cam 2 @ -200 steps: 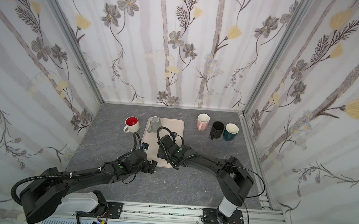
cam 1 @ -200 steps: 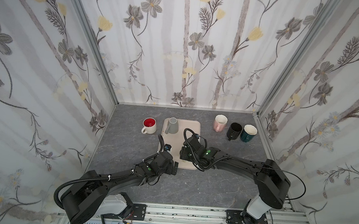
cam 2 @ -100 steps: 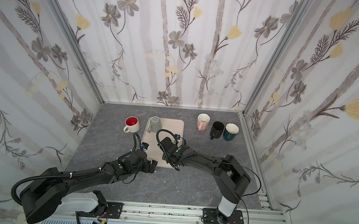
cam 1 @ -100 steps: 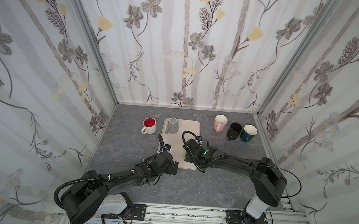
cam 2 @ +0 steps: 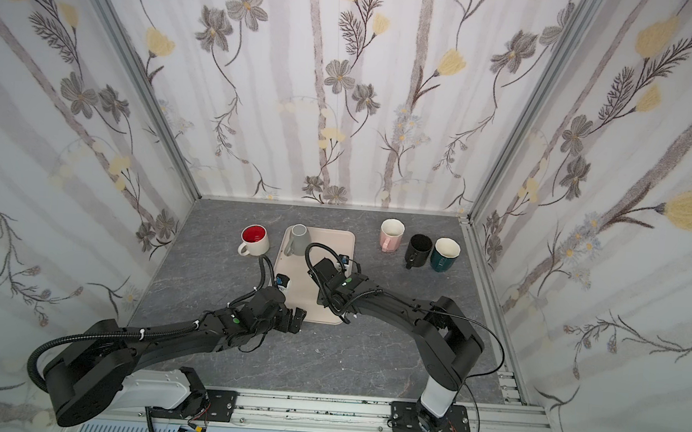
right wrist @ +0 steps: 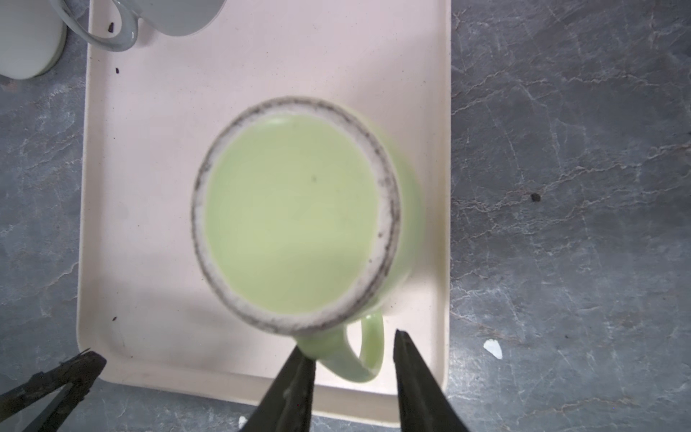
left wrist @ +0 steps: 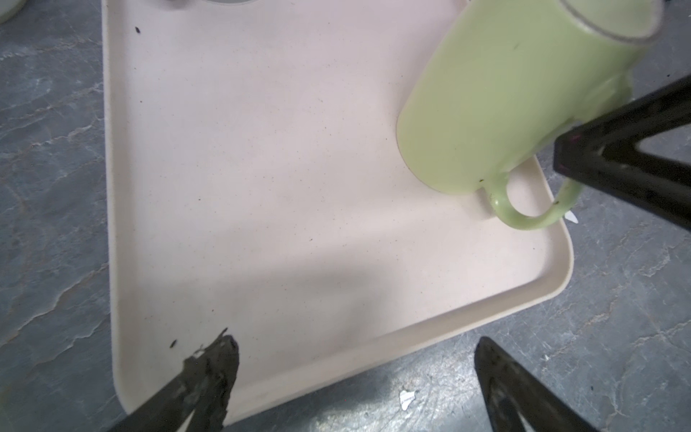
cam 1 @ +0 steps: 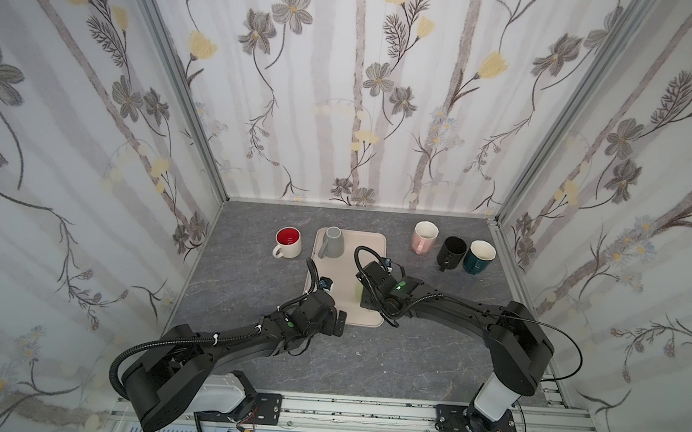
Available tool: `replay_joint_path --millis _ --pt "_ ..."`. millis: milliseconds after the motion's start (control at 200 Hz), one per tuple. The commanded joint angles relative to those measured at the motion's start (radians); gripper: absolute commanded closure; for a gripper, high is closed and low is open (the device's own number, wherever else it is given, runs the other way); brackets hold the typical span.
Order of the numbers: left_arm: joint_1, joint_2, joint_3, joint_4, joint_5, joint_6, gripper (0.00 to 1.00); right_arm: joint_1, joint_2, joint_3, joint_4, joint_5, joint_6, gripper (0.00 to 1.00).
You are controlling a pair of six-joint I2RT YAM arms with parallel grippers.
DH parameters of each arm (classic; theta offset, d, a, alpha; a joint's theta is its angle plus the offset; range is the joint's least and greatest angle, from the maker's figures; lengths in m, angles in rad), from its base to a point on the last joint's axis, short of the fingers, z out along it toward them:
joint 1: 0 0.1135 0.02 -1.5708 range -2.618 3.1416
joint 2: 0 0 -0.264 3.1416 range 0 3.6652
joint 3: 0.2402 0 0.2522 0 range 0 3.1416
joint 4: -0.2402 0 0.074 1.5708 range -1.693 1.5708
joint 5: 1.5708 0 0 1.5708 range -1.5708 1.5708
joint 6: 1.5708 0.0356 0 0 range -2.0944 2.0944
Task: Turn the mug right side up
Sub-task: 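Close the right gripper on the green mug rim while the left gripper draws back, then lift the green mug off the tray with the right gripper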
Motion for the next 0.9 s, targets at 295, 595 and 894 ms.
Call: replay_joint_path --millis 295,595,894 --pt "0.001 -0.011 -0.023 0.059 0.042 -0.036 0.00 -0.048 0.015 0.056 -0.100 -0.045 -0.149 0.70" --pt "0.000 -0.001 -0.008 0.049 0.032 -0.017 0.00 -0.088 0.065 0.098 -0.118 -0.074 -0.210 0.73" --pt "0.000 0.007 -0.006 0.044 0.024 -0.010 0.00 -0.104 0.105 0.137 -0.178 -0.041 -0.257 0.78"
